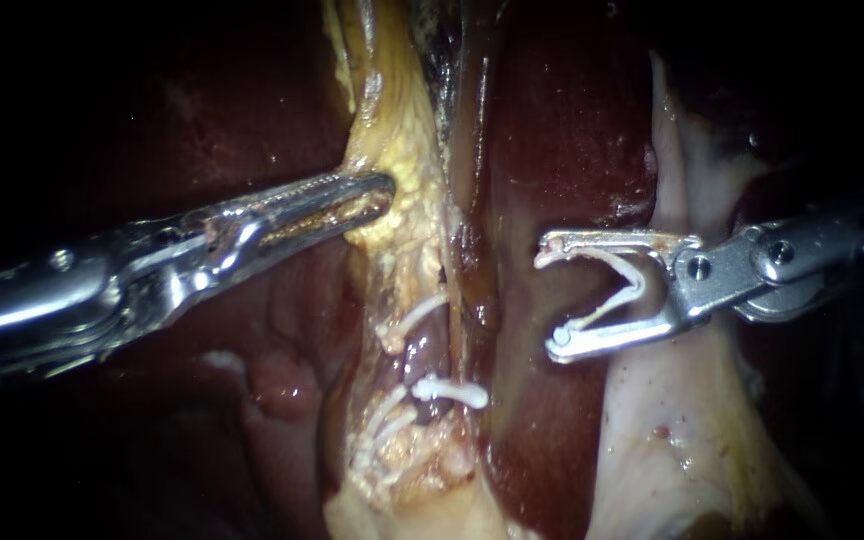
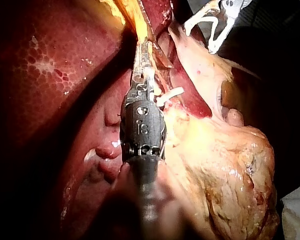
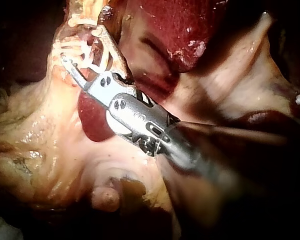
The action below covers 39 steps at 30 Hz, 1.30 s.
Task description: Clipping second clip right tube
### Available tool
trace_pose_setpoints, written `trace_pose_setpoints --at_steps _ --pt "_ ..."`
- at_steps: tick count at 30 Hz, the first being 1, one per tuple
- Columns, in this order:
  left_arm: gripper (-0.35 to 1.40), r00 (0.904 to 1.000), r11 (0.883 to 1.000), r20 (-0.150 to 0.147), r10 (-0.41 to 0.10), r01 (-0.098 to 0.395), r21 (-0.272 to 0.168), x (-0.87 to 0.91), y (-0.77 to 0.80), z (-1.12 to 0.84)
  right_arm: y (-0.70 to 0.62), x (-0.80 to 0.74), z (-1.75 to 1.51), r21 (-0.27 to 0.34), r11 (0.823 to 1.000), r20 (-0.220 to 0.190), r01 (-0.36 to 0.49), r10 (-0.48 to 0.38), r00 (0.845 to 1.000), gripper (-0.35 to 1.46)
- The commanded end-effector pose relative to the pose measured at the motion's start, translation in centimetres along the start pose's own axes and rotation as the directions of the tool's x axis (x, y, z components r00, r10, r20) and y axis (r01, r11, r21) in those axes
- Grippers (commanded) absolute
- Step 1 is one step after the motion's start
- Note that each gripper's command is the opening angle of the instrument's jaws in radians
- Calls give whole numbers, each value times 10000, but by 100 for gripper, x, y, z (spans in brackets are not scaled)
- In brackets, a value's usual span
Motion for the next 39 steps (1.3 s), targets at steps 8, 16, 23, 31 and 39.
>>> trace_pose_setpoints --at_steps 8,16,23,31,39 --pt "-35 10000 10000 -35 -25 24 -64 -12 -16 -54 -13 -21 33 281 9993 -72 -264 266 9996 60" --pt "-35 9970 9995 739 -246 262 -203 -55 -12 -102 -21 -44 71 544 9876 -125 -1471 1479 9889 60" --pt "-35 9946 9991 1016 -211 246 -340 -74 -7 -125 -27 -57 86 659 9507 -22 -3030 3038 9527 60" --pt "-35 9942 9989 1059 -165 210 -413 -75 -17 -129 -20 -62 94 625 9289 166 -3649 3646 9310 60" --pt "-35 9942 9987 1068 -117 169 -476 -77 -26 -134 -16 -79 112 486 9189 427 -3914 3896 9200 60"
